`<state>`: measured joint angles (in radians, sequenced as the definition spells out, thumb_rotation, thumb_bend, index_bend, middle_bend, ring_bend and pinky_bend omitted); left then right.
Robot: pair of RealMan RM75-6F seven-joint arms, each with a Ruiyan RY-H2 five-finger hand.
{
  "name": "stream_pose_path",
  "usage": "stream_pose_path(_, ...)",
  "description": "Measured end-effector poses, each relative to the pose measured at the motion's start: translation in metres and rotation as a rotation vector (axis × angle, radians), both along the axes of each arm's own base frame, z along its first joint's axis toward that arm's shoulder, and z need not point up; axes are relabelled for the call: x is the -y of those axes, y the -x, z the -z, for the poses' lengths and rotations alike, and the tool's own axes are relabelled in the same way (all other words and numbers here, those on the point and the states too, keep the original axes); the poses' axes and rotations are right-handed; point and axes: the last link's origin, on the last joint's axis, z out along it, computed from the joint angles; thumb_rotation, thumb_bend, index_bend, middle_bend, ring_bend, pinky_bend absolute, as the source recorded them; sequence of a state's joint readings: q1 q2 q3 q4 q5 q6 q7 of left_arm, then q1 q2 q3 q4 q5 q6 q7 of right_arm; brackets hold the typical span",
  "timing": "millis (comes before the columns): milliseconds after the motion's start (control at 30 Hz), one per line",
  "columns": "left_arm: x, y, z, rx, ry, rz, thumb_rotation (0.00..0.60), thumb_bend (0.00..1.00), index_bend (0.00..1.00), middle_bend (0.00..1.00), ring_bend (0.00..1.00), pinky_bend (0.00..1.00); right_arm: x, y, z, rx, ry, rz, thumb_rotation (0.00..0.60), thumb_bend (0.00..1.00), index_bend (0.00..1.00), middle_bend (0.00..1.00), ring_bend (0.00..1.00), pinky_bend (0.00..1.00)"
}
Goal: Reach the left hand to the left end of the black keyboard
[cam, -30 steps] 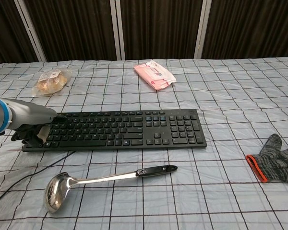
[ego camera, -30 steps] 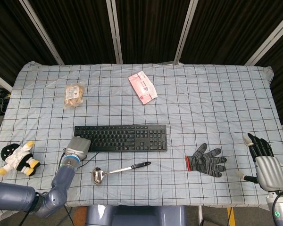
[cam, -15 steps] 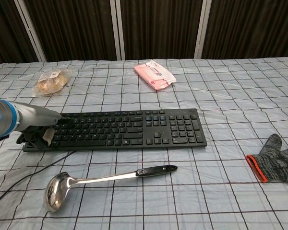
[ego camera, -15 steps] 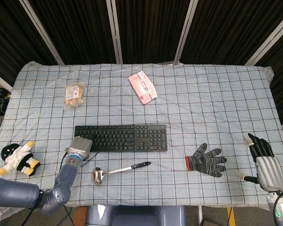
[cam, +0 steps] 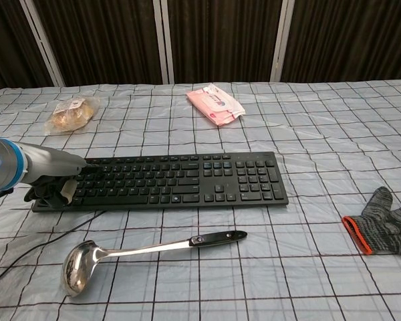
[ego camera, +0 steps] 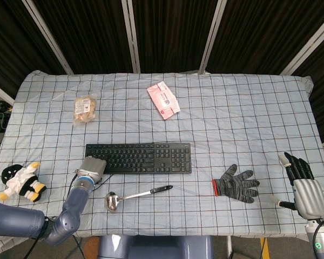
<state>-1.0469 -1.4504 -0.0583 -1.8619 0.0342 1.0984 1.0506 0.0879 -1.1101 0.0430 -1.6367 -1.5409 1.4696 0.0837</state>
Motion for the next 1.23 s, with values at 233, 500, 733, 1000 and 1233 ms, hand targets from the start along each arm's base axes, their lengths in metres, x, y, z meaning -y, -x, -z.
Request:
stream_pose_path(233,-0.002,-0.005,-0.009,0.020,-0.030,0.014,0.600,1.00,0.00,0.83,0.76,0.60,0.000,0.001,-0.001,-0.004,-0.001,0.002,0.600,0.06,0.03,0.00,0.00,0.00)
stream_pose_path(500,0.000,-0.025,-0.048,0.119,-0.133,0.104,0.600,0.92,0.00,0.60,0.55,0.45,0.000,0.002,0.000,-0.018,-0.004,0.002,0.600,0.06,0.03,0.00,0.00,0.00)
stream_pose_path(733,0.012,-0.029,-0.100,0.210,-0.306,0.256,0.600,0.49,0.00,0.01,0.03,0.11,0.000,0.002,0.001,-0.032,-0.004,0.002,0.600,0.06,0.03,0.00,0.00,0.00)
stream_pose_path(1000,0.054,0.011,-0.149,0.285,-0.541,0.401,0.600,0.07,0.00,0.00,0.00,0.00,-0.001,0.001,0.001,-0.061,-0.001,-0.009,0.600,0.06,0.02,0.00,0.00,0.00)
stream_pose_path(1233,0.097,0.087,-0.168,0.271,-0.701,0.420,0.600,0.04,0.00,0.00,0.00,0.00,-0.005,-0.003,0.003,-0.102,-0.001,-0.040,0.600,0.06,0.02,0.00,0.00,0.00)
